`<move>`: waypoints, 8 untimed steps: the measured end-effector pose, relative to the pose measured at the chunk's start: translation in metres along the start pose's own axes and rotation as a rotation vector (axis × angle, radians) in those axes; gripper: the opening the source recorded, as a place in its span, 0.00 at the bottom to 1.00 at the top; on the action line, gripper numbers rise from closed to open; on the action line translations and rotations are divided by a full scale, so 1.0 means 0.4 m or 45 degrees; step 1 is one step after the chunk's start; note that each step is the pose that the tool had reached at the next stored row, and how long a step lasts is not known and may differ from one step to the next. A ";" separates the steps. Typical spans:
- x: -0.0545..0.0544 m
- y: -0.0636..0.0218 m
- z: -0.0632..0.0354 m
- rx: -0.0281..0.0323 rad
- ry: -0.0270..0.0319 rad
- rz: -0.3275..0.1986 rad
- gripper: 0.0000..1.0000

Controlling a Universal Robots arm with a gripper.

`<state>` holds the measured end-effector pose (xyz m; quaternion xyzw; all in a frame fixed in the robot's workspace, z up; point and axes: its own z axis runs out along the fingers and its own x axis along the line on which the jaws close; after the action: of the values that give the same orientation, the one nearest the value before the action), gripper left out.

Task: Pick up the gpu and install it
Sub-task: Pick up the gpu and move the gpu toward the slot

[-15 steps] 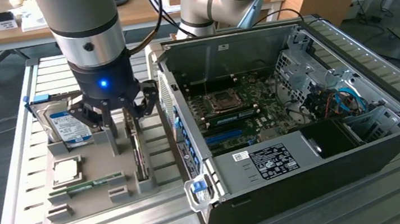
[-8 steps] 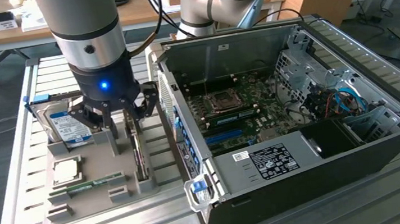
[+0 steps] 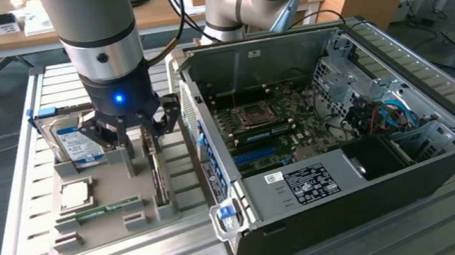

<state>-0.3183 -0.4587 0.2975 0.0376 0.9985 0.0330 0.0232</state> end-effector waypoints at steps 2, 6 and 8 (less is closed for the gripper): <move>0.000 0.000 0.000 -0.0001 -0.0001 0.000 0.47; 0.000 0.000 0.001 0.0000 -0.0001 0.000 0.47; 0.000 0.000 0.002 -0.0002 -0.0002 0.000 0.47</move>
<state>-0.3183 -0.4586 0.2967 0.0376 0.9985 0.0331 0.0233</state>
